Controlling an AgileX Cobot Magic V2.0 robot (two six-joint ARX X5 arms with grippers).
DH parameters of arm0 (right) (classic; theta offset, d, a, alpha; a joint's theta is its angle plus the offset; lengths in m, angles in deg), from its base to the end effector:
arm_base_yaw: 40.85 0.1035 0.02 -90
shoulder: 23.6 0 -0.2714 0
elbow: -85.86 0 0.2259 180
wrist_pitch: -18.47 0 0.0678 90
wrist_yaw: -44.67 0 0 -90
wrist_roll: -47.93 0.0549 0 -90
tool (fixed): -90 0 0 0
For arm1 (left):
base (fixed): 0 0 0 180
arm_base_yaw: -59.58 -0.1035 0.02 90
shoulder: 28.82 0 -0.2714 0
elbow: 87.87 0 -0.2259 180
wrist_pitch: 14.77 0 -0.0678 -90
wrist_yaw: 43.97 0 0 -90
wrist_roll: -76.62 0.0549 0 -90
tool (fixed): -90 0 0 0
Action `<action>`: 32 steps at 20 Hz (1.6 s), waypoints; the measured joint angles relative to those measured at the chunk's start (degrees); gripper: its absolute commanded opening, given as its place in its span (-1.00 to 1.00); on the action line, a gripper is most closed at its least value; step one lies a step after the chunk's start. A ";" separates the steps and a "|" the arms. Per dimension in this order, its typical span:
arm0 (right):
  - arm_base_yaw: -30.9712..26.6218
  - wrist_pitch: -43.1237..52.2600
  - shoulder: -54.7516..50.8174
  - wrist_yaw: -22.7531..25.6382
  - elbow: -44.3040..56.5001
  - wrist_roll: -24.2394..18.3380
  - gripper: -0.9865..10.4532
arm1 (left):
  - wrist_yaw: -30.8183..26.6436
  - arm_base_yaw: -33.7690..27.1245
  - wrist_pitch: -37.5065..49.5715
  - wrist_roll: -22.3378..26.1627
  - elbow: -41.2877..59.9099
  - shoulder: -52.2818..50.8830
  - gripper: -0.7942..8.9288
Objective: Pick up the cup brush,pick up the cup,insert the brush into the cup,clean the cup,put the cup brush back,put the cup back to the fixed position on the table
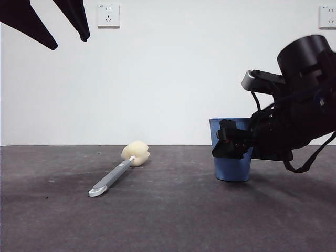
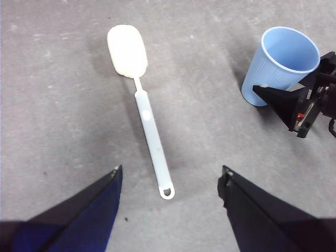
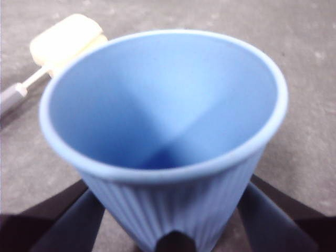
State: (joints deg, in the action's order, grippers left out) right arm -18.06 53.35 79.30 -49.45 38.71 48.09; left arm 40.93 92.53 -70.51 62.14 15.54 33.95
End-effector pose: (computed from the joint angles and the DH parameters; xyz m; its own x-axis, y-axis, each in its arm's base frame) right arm 0.2956 0.1285 0.1377 0.8314 0.4272 -0.3553 -0.4473 0.8939 0.0282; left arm 0.1758 -0.1081 0.3170 0.6703 -0.3285 -0.6654 0.3306 0.9350 -0.1285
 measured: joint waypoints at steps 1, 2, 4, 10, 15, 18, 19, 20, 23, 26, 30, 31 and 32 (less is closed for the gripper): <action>0.00 0.90 0.61 -0.02 0.00 -0.02 -0.85 | -0.48 0.00 -0.02 0.09 0.00 0.00 -0.18; 0.00 1.68 1.18 -0.09 0.00 -0.04 -0.85 | -0.55 0.00 -0.04 0.15 0.00 0.00 -0.18; 0.00 1.97 1.42 -0.22 -0.02 -0.17 -0.81 | -0.55 0.00 -0.04 0.35 0.00 0.00 -0.18; 0.00 1.92 1.44 -0.20 -0.02 -0.61 -0.26 | -0.57 0.00 -0.07 0.37 0.00 0.00 -0.18; 0.00 1.03 0.83 -0.20 -0.02 -0.87 0.00 | -0.57 0.00 -0.09 0.37 0.00 0.00 -0.18; 0.00 -0.26 -1.29 -0.20 0.02 -1.01 0.07 | -0.57 0.00 -0.37 0.37 0.00 0.00 -0.18; 0.00 -0.74 -2.29 -0.17 0.02 -0.98 0.07 | -0.57 0.00 -0.52 0.37 0.00 0.00 -0.18; 0.00 -1.88 -3.80 -0.20 0.00 -1.01 0.07 | -0.57 0.00 -0.59 0.37 0.00 0.00 -0.18; 0.00 -10.01 -8.70 -0.20 0.00 -1.01 0.07 | -0.57 0.00 -0.61 0.37 0.00 0.00 -0.18; 0.31 -23.52 -15.85 -0.22 0.00 0.17 0.06 | -0.57 0.00 -1.36 0.42 0.00 0.00 -0.18; 3.41 -43.82 -29.73 -0.42 0.00 4.63 0.05 | -0.52 0.00 -3.45 1.77 0.00 0.00 -0.19; 4.61 -48.43 -33.79 -0.48 0.00 5.57 0.05 | -0.50 0.00 -4.17 2.51 0.00 0.00 -0.19; 5.88 -53.00 -37.97 -1.09 -0.07 6.34 0.05 | -0.48 0.00 -4.90 2.93 0.00 0.00 -0.19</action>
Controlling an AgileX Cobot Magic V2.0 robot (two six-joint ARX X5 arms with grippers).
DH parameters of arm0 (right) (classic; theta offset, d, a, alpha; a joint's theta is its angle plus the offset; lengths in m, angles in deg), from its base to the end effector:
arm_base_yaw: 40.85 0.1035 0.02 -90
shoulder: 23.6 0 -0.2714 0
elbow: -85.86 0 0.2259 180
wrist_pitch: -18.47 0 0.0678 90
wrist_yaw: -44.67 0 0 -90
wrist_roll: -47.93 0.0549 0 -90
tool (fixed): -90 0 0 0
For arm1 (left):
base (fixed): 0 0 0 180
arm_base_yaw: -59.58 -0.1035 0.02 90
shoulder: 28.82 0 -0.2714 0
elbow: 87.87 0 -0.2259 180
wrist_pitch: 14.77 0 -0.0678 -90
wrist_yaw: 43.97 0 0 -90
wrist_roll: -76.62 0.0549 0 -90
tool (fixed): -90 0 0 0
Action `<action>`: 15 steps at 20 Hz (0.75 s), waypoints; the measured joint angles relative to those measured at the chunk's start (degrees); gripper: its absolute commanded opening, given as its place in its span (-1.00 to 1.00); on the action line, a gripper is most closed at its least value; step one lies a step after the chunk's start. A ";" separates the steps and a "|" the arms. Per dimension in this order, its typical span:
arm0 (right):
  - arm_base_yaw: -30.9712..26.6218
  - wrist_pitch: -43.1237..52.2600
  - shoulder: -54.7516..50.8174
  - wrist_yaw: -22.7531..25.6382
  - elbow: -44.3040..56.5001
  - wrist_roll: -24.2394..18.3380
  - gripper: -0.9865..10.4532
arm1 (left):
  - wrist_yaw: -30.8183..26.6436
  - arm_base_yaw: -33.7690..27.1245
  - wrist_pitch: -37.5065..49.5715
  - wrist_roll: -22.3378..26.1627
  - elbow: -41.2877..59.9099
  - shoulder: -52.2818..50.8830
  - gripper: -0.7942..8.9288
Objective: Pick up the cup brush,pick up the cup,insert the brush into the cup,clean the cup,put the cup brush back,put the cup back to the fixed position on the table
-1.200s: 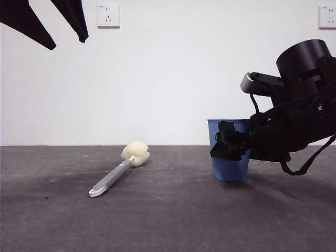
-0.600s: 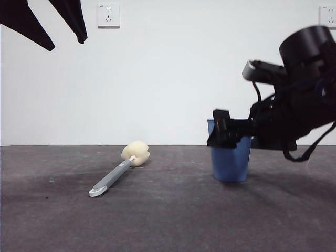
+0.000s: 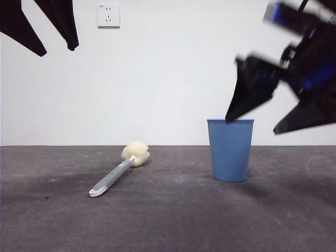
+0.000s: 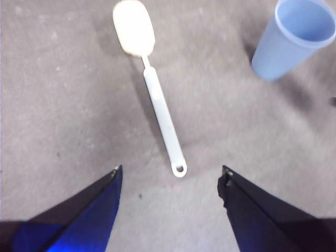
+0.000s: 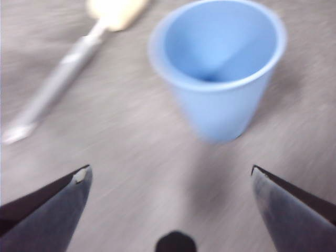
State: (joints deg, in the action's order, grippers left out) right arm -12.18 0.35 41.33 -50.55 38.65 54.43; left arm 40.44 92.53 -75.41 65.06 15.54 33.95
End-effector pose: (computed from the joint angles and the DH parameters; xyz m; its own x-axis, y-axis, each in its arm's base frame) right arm 0.1902 0.1097 0.2089 0.6647 0.4671 -0.5831 -0.4808 0.8648 0.1447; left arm 0.1699 -0.1037 0.3095 0.6245 -0.2887 -0.7257 0.3529 0.9332 -0.0675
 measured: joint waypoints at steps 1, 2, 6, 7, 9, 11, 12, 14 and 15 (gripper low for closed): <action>1.27 -4.68 -4.00 -0.68 -0.37 0.57 0.05 | 0.13 0.00 -0.70 0.26 0.00 0.00 -0.19; 2.45 -9.27 -7.69 -0.81 -1.18 1.14 0.05 | 0.22 0.00 -1.38 0.66 0.00 0.00 -0.19; 5.73 -25.29 -18.82 -0.83 -7.67 2.12 0.04 | 6.54 0.00 -2.82 3.06 0.00 0.00 -0.20; 6.05 -28.79 -20.20 -0.83 -9.66 2.29 0.03 | 8.37 0.00 -2.93 3.48 0.02 0.00 -0.20; 6.27 -34.86 -21.55 -0.83 -13.60 2.56 -0.23 | 11.45 0.00 -3.28 3.96 0.02 0.00 -0.42; 6.27 -40.19 -21.73 -0.83 -16.83 2.73 -0.64 | 13.79 0.00 -3.98 4.55 0.00 0.00 -0.79; 6.27 -42.34 -21.73 -0.83 -17.81 2.73 -0.88 | 14.38 0.00 -4.44 4.74 0.00 0.00 -0.86; 6.25 -44.68 -21.77 -1.25 -18.12 2.73 -0.84 | 14.78 0.00 -4.59 5.07 0.00 0.00 -0.85; 6.27 -46.05 -21.70 -1.92 -18.12 2.73 -0.84 | 14.80 0.00 -4.61 5.18 0.00 0.00 -0.85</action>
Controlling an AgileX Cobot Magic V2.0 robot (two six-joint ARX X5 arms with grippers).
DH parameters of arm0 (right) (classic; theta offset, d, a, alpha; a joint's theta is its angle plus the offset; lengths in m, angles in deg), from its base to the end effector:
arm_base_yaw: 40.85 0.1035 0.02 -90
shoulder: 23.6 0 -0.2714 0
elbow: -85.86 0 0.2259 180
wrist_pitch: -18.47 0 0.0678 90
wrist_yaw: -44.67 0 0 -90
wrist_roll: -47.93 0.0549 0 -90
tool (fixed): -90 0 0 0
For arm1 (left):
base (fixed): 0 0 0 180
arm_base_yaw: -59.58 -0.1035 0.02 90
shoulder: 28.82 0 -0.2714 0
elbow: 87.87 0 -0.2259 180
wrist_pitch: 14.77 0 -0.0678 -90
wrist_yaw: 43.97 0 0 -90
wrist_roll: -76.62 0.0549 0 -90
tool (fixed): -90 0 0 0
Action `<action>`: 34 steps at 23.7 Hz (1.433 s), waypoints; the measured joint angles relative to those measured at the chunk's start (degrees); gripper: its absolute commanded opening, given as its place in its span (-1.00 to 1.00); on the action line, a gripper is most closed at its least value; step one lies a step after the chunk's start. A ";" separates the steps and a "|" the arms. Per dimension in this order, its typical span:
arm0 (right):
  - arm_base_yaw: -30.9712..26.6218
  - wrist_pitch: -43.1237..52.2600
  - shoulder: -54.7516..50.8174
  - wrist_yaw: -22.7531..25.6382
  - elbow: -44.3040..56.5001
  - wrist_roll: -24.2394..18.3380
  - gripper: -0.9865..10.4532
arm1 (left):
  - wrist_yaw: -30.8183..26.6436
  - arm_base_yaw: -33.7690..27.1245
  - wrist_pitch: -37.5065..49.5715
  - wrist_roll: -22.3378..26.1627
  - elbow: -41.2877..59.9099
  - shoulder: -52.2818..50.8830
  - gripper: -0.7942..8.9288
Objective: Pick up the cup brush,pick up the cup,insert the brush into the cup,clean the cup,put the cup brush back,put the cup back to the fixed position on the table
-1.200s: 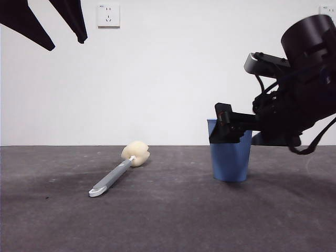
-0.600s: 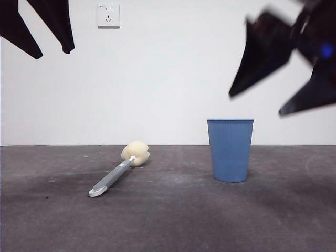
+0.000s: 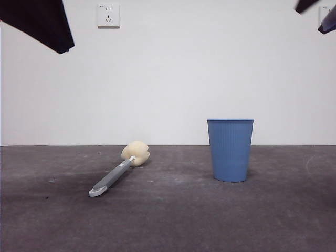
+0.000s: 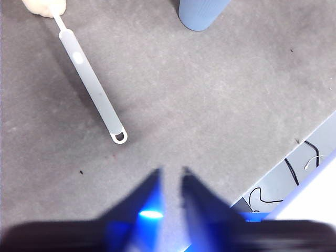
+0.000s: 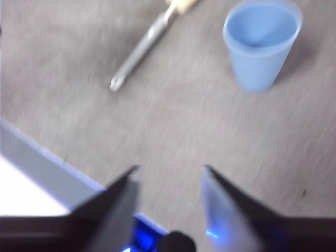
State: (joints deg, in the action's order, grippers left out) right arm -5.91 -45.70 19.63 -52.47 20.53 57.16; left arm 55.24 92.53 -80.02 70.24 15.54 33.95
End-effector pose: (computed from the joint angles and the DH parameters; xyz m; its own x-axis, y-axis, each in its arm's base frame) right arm 0.0964 0.0757 0.2925 0.5326 0.5237 -0.6648 -0.5475 0.8123 0.2013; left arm 0.1557 -0.1114 0.3034 0.4294 -0.4690 -0.7718 0.5439 0.8165 -0.1936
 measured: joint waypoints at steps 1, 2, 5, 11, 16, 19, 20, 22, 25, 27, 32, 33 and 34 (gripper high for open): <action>0.00 -0.52 0.00 -0.22 0.00 0.00 -0.83 | 0.00 0.00 0.00 0.13 0.00 0.00 -0.85; 0.00 -0.48 0.00 -0.22 0.00 0.00 -0.83 | -0.02 0.00 0.00 0.26 0.00 0.00 -0.85; -0.02 -0.52 -0.02 -0.20 0.00 0.28 -0.83 | -0.02 0.00 -0.07 0.37 0.00 0.00 -0.84; -0.02 -0.52 0.00 -0.17 0.00 0.46 -0.83 | -0.04 0.00 2.49 0.39 0.00 0.00 -0.84; -0.02 -0.52 0.00 -0.15 0.00 0.46 -0.83 | -0.04 0.00 4.52 0.39 0.00 -0.09 -0.84; -0.02 -0.52 0.00 -0.15 0.00 0.46 -0.83 | -2.99 -1.33 6.73 4.02 0.02 -3.19 -0.84; -0.02 -0.52 0.00 -0.15 0.00 0.46 -0.83 | -3.23 -2.73 9.35 6.21 0.02 -5.14 -0.84; -0.02 -0.52 0.00 -0.15 0.00 0.46 -0.83 | -3.02 -6.71 15.76 10.58 0.02 -9.97 -0.84; -0.02 -0.52 -0.02 -0.15 0.00 0.46 -0.83 | -2.99 -15.96 22.53 12.87 0.02 -17.27 -0.84; -0.02 -0.52 -0.02 -0.15 0.00 0.46 -0.83 | -3.04 -21.53 24.02 13.27 0.24 -20.76 -0.84; -0.02 -0.52 -0.02 -0.15 0.00 0.46 -0.83 | -3.06 -28.22 33.55 13.44 9.11 -29.31 -0.84; -0.02 -0.52 -0.02 -0.15 0.00 0.46 -0.83 | -3.06 -28.89 36.04 13.44 11.82 -31.34 -0.84; -0.02 -0.52 -0.02 -0.15 0.00 0.46 -0.83 | -3.06 -29.48 38.56 13.44 14.69 -33.31 -0.84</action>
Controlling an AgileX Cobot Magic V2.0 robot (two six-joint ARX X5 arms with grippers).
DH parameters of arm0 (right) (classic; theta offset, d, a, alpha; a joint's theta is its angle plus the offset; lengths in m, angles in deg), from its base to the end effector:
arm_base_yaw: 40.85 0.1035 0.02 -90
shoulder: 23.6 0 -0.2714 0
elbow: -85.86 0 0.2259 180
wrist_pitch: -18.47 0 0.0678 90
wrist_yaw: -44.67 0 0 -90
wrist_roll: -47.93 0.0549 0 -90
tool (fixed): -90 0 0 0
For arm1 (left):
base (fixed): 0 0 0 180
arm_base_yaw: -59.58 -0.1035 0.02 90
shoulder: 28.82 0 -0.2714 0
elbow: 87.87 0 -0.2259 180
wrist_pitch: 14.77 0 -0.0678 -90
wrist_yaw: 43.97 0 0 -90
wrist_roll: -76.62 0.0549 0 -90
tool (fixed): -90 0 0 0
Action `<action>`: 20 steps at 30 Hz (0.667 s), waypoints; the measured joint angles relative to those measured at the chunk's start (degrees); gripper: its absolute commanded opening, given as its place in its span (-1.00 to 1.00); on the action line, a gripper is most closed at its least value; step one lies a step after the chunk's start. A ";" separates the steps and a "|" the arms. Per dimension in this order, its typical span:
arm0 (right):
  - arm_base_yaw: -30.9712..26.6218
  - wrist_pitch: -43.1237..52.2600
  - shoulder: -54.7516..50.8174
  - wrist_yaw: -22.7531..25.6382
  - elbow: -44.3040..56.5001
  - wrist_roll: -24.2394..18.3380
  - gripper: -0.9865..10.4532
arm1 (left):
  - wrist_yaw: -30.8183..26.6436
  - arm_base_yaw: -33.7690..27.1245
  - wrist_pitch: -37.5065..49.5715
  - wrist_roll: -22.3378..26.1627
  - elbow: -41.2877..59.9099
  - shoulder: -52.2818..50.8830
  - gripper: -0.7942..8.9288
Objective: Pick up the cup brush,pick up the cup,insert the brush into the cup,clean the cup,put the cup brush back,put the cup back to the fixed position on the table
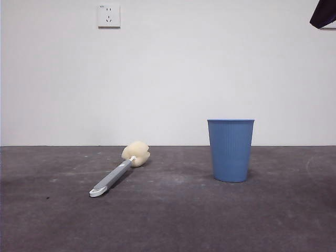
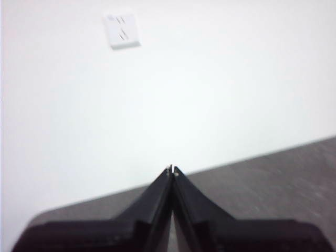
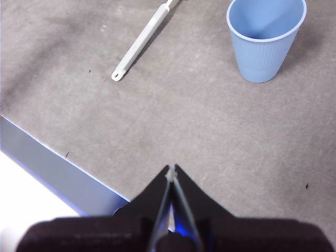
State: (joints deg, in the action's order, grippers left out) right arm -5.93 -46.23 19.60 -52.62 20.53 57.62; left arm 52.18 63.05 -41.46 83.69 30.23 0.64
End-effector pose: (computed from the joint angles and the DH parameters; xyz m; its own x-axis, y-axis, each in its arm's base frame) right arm 0.0956 0.0752 0.2917 0.5263 0.5222 -0.6710 -0.5419 0.8142 0.2086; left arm 0.0956 -0.0117 0.3704 0.9809 -0.1668 0.0996 0.1530 0.9792 0.1331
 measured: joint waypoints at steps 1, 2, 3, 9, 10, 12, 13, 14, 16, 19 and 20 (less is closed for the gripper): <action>0.00 0.00 0.00 0.00 0.00 0.00 -0.83 | 0.00 -0.46 2.05 0.00 2.60 -1.64 -0.84; 0.00 0.00 0.00 0.00 0.00 0.00 -0.83 | 0.02 -0.96 4.37 0.00 5.88 -3.52 -0.84; 0.00 0.00 0.00 -0.02 0.00 0.00 -0.83 | 0.00 -1.42 6.38 -0.02 9.20 -5.33 -0.84; 0.00 0.00 0.00 0.00 0.00 0.00 -0.83 | -0.02 -3.58 9.60 -1.53 26.34 -14.45 -0.84; 0.00 0.00 0.00 0.00 0.00 0.00 -0.83 | -0.02 -3.89 9.55 -1.84 28.28 -15.50 -0.84; 0.00 0.00 0.00 0.00 0.00 0.00 -0.83 | 0.00 -4.39 9.64 -2.89 32.30 -17.77 -0.84; 0.00 0.00 0.00 0.00 0.00 0.00 -0.83 | -0.02 -4.57 9.66 -3.34 33.86 -18.67 -0.84; 0.00 0.00 0.00 0.00 0.00 0.00 -0.83 | -0.02 -4.72 9.66 -3.82 35.32 -19.52 -0.84; 0.00 0.00 0.00 0.00 0.00 0.02 -0.83 | -0.02 -4.90 9.68 -4.85 38.32 -21.20 -0.84; 0.00 0.00 0.00 -0.02 0.00 0.02 -0.83 | -0.02 -4.92 9.66 -6.29 42.18 -23.45 -0.84; 0.00 0.00 0.00 0.00 0.00 0.00 -0.83 | -0.02 -4.92 9.66 -6.75 43.10 -24.02 -0.84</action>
State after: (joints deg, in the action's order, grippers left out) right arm -5.93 -46.23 19.60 -52.62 20.53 57.62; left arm 52.16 58.13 -31.80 76.93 73.33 -23.38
